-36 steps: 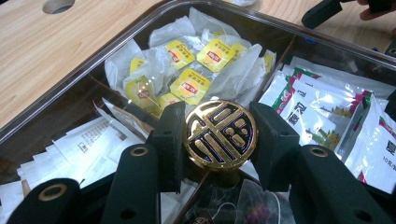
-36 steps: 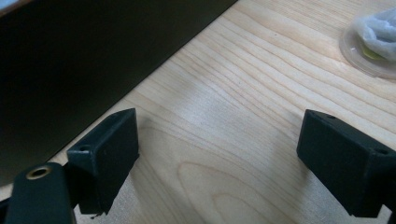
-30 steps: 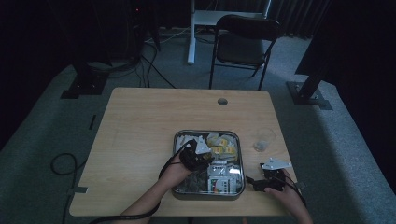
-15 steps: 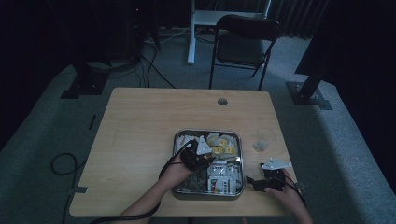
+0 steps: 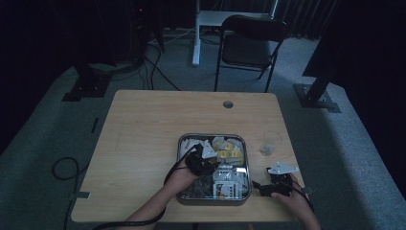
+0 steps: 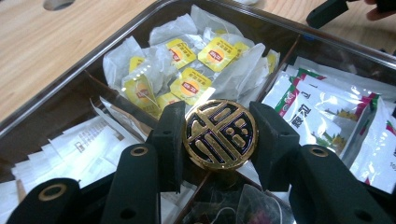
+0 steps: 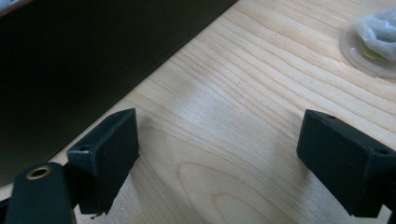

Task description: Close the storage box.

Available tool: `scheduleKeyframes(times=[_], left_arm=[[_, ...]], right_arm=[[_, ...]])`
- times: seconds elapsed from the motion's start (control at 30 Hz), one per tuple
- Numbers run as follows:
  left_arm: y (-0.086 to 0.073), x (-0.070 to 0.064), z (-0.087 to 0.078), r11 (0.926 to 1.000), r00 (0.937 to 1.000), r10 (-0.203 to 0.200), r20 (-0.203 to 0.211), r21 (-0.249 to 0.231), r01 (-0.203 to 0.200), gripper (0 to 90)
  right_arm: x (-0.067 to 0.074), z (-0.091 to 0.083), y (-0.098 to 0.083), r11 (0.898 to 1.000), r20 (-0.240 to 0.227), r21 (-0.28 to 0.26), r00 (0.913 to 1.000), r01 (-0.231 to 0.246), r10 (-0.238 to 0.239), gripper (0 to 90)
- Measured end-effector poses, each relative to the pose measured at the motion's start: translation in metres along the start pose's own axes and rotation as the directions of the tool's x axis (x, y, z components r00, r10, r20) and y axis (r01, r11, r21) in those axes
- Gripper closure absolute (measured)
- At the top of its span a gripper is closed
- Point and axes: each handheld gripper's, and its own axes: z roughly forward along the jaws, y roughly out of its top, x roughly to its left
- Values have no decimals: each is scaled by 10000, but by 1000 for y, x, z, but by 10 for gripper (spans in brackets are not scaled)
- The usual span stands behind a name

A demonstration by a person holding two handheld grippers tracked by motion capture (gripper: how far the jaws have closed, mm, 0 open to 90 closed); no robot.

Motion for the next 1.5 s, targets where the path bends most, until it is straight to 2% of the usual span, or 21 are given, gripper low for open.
scheduleKeyframes(times=[0.17,0.23,0.27,0.37,0.5,0.57,0.67,0.73,0.8,0.9,0.93,0.97,1.07,1.1,1.3,1.5], left_arm=[[0,1,0,10000,10000,20,79,11,-21,584],[1,2,0,9999,9997,-138,218,33,138,577],[1,3,-1,9996,9989,-265,387,-12,266,558],[2,5,-4,9993,9982,-345,483,-131,352,485],[3,8,-9,9977,9965,-548,627,-363,572,434],[3,10,-11,9959,9950,-728,691,-482,762,389],[2,14,-13,9894,9874,-1205,1024,-689,1279,343],[1,16,-13,9881,9853,-1317,1088,-652,1392,263],[-1,16,-14,9894,9879,-1194,990,-712,1267,235],[-2,15,-15,9919,9922,-1000,741,-711,1053,135],[-3,16,-15,9914,9915,-1015,818,-738,1076,116],[-4,16,-15,9915,9926,-1013,676,-749,1063,81],[-6,18,-17,9918,9932,-1003,586,-736,1045,64],[-7,19,-17,9921,9933,-1011,557,-693,1049,17],[-12,23,-22,9913,9937,-1027,454,-785,1060,11],[-22,33,-32,9907,9934,-1111,266,-762,1129,11]], right_arm=[[0,0,0,10000,-1,1,10000,2,-2,123],[0,0,0,10000,0,0,10000,0,0,123],[0,0,0,10000,3,6,10000,3,-3,123],[0,0,0,10000,9,-3,10000,15,-15,123],[0,0,0,10000,3,-9,10000,14,-14,123],[0,0,0,10000,3,-9,10000,15,-15,123],[0,0,0,10000,10,-9,10000,30,-30,123],[0,0,0,10000,9,-11,10000,22,-22,123],[0,0,0,10000,11,-15,10000,28,-28,123],[0,0,0,10000,8,-10,10000,14,-14,123],[0,0,0,10000,11,-18,10000,28,-28,123],[0,0,0,10000,12,-12,10000,27,-27,123],[0,0,0,10000,11,-11,10000,17,-17,123],[0,0,0,10000,8,-4,10000,6,-6,123],[0,0,0,10000,9,4,10000,1,-1,123],[0,0,0,10000,4,5,10000,1,-1,123]])
